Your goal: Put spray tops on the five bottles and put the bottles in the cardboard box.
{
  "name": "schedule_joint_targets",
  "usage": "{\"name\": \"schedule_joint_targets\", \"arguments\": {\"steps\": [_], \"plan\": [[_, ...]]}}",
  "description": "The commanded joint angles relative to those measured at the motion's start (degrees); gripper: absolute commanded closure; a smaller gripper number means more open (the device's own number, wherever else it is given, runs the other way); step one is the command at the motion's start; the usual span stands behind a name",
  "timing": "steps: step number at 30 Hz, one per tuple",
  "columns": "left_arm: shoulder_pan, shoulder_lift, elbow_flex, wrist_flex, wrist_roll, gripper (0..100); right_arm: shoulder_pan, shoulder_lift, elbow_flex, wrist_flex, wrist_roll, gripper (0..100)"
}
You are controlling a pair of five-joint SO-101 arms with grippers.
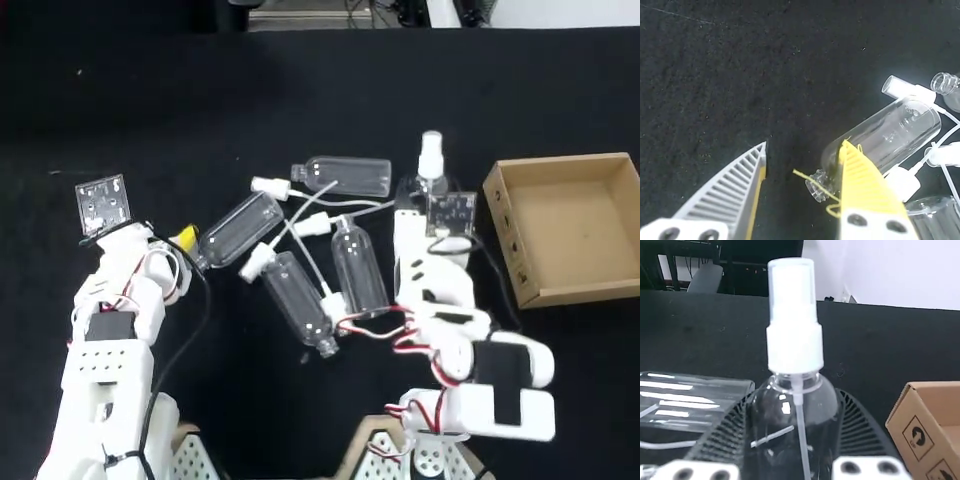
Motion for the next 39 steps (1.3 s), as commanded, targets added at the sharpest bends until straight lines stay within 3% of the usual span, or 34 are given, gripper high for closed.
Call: {"name": "schedule_joint_targets", "arguments": {"steps": [1, 6, 10, 15, 31, 39], "plan": [[0.6, -0.9, -1.2, -1.1, 0.4, 79, -0.7, -5.0, 3.3, 0.3, 0.4, 88.1], [0.6, -0.9, -1.1, -1.1, 0.4, 79, -0.5, -8.7, 6.2, 0.5, 0.7, 88.1], [0.6, -0.9, -1.0, -1.1, 0.4, 79, -0.6, -9.5, 4.9, 6.6, 0.4, 87.6], [0.6, -0.9, -1.0, -1.1, 0.4, 79, -0.4, -9.5, 1.2, 14.7, 0.4, 78.7], [0.5, -0.9, -2.5, -0.3, 0.4, 78, -0.6, -13.6, 1.6, 11.5, 0.4, 80.6], [0.5, -0.3, -13.3, 13.3, -3.2, 76, -0.6, -19.1, 5.1, 12.3, -4.1, 80.7]]}}
